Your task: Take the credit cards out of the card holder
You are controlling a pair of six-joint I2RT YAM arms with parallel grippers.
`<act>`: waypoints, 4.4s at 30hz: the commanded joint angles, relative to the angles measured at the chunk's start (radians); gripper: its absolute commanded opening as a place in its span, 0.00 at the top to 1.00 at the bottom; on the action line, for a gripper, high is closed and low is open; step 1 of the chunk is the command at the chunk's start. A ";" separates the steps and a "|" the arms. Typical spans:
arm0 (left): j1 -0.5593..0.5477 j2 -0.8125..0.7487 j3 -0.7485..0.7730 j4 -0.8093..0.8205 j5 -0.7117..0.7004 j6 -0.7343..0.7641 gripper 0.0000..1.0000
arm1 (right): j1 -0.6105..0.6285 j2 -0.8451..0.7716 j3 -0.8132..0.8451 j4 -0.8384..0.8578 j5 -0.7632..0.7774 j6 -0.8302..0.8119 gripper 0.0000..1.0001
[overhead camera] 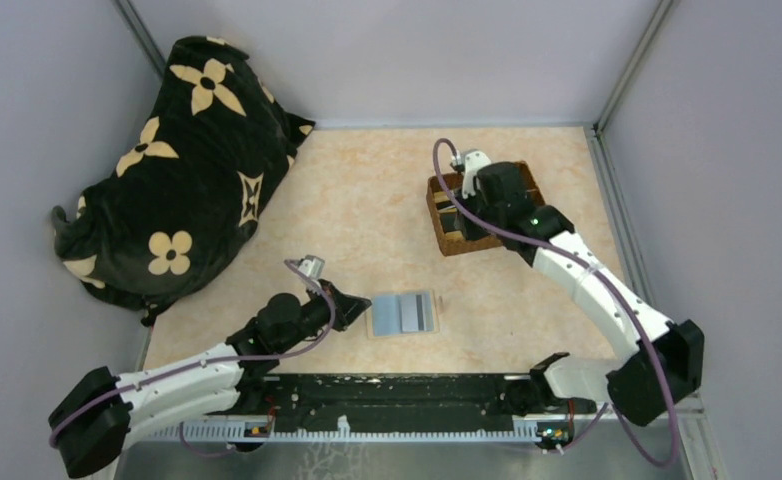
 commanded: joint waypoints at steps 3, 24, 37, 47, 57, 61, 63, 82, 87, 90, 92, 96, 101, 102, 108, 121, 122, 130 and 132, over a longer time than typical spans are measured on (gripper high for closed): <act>-0.025 0.136 0.043 0.067 0.095 0.054 1.00 | 0.075 -0.127 -0.229 0.105 -0.220 0.116 1.00; -0.133 0.576 0.099 0.339 0.081 0.005 0.58 | 0.289 -0.100 -0.661 0.517 -0.158 0.379 0.94; -0.103 0.758 0.234 0.344 0.127 0.007 0.54 | 0.286 -0.014 -0.701 0.596 -0.087 0.405 0.94; -0.100 0.776 0.221 0.375 0.152 -0.026 0.54 | 0.286 -0.001 -0.717 0.620 -0.095 0.422 0.95; -0.096 0.569 0.160 0.216 0.066 0.006 0.52 | 0.286 0.022 -0.714 0.636 -0.110 0.427 0.95; -0.093 0.590 0.158 0.223 0.069 0.004 0.52 | 0.286 0.025 -0.717 0.643 -0.122 0.432 0.95; -0.093 0.615 0.166 0.244 0.083 0.002 0.52 | 0.286 0.024 -0.714 0.642 -0.124 0.433 0.95; -0.091 0.829 0.238 0.422 0.184 -0.048 0.53 | 0.286 0.052 -0.724 0.671 -0.150 0.435 0.96; -0.090 0.803 0.245 0.421 0.192 -0.045 0.53 | 0.286 0.058 -0.728 0.679 -0.158 0.442 0.96; -0.089 0.799 0.249 0.402 0.188 -0.038 0.52 | 0.286 0.029 -0.724 0.670 -0.159 0.445 0.96; -0.089 0.804 0.244 0.404 0.187 -0.040 0.53 | 0.286 -0.007 -0.715 0.650 -0.160 0.443 0.96; -0.089 0.821 0.226 0.446 0.197 -0.057 0.52 | 0.286 -0.034 -0.700 0.616 -0.170 0.428 0.96; -0.089 0.834 0.213 0.489 0.213 -0.069 0.52 | 0.286 -0.029 -0.702 0.633 -0.202 0.440 0.96; -0.089 0.835 0.211 0.495 0.215 -0.069 0.52 | 0.287 -0.031 -0.701 0.634 -0.204 0.442 0.96; -0.088 0.835 0.200 0.509 0.219 -0.073 0.53 | 0.288 -0.091 -0.696 0.603 -0.195 0.446 0.96; -0.085 0.868 0.182 0.584 0.241 -0.097 0.53 | 0.289 -0.142 -0.665 0.561 -0.229 0.452 0.96; -0.086 0.866 0.178 0.584 0.242 -0.098 0.53 | 0.289 -0.141 -0.668 0.563 -0.229 0.454 0.96; -0.081 0.837 0.153 0.578 0.241 -0.097 0.53 | 0.289 -0.093 -0.685 0.559 -0.153 0.463 0.77; -0.079 0.820 0.145 0.555 0.234 -0.089 0.53 | 0.289 -0.073 -0.692 0.582 -0.149 0.469 0.67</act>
